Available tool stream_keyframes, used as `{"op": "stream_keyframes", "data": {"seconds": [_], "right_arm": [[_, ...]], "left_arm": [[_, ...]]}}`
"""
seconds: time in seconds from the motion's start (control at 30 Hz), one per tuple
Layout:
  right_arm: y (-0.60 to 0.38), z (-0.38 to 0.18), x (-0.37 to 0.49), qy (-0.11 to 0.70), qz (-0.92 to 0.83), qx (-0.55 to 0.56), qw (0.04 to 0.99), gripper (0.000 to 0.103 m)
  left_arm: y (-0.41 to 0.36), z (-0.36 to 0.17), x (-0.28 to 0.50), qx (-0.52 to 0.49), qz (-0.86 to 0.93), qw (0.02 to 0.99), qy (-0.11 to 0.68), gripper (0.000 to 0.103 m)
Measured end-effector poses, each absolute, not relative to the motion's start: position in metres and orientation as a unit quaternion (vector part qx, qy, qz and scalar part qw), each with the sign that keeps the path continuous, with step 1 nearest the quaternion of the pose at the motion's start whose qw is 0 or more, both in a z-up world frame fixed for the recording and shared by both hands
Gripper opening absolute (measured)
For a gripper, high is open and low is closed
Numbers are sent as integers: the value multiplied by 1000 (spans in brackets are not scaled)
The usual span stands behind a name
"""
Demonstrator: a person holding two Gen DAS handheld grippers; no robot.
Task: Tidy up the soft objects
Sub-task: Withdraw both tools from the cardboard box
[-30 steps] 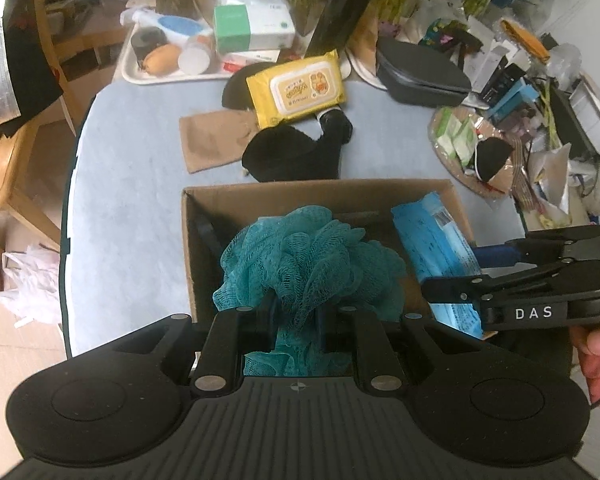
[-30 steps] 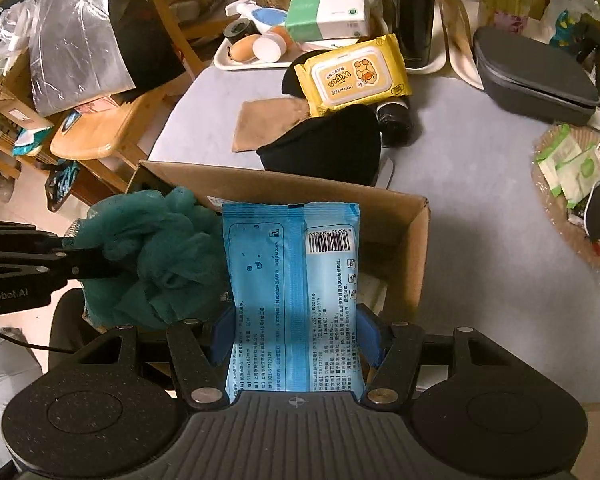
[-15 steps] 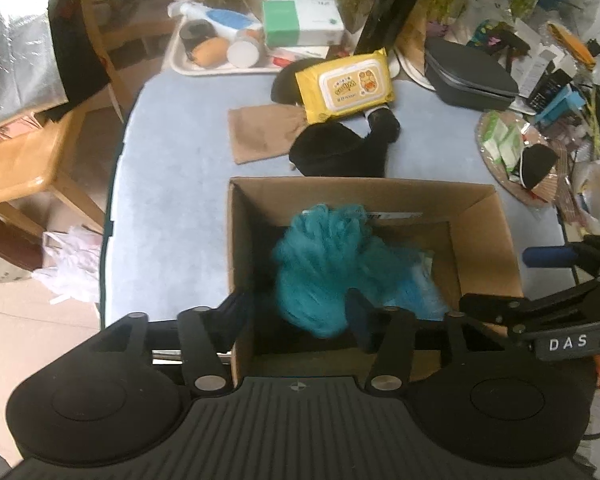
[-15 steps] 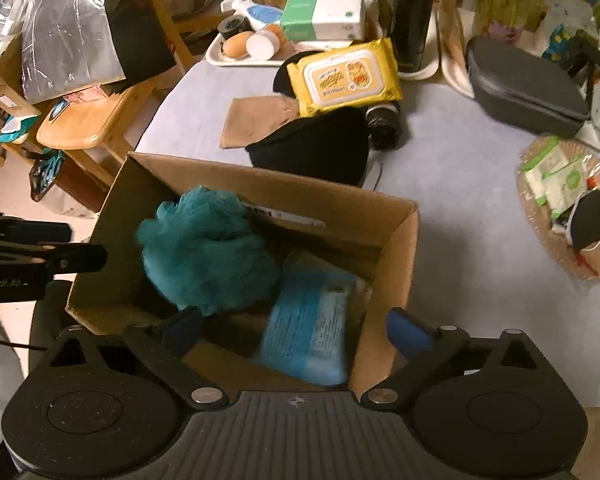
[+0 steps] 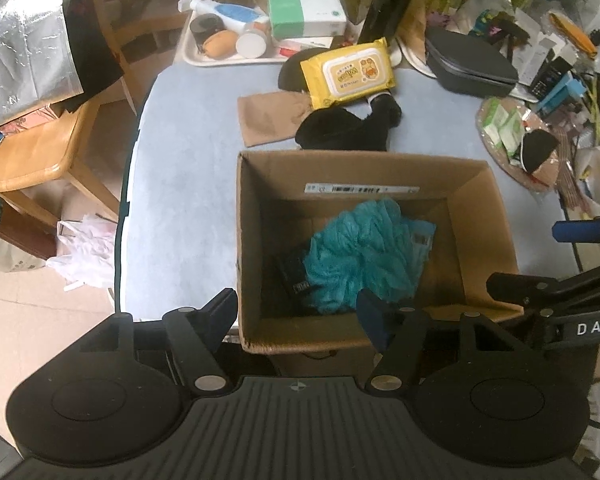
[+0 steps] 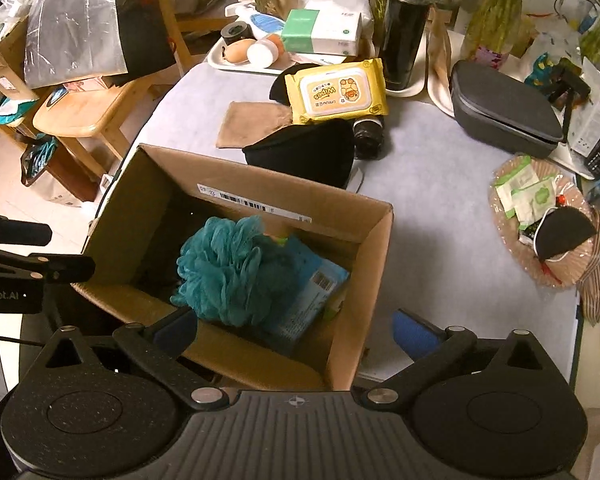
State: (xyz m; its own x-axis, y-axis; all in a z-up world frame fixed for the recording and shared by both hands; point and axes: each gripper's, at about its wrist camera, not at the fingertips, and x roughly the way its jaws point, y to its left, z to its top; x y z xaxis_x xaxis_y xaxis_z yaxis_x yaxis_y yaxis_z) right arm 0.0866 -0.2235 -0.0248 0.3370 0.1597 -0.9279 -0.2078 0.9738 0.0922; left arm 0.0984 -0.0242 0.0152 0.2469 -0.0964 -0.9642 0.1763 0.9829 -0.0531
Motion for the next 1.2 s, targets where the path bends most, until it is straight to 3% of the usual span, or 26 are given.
{"op": "stream_keyframes", "data": {"seconds": [0.67, 1.2], "right_arm": [[-233, -25, 78, 537, 100, -24, 837, 103], [-247, -14, 85, 415, 54, -40, 907, 103]], "left_arm": [[-16, 2, 89, 31, -85, 787, 611, 65], [-16, 17, 94, 71, -90, 864, 490, 65]]}}
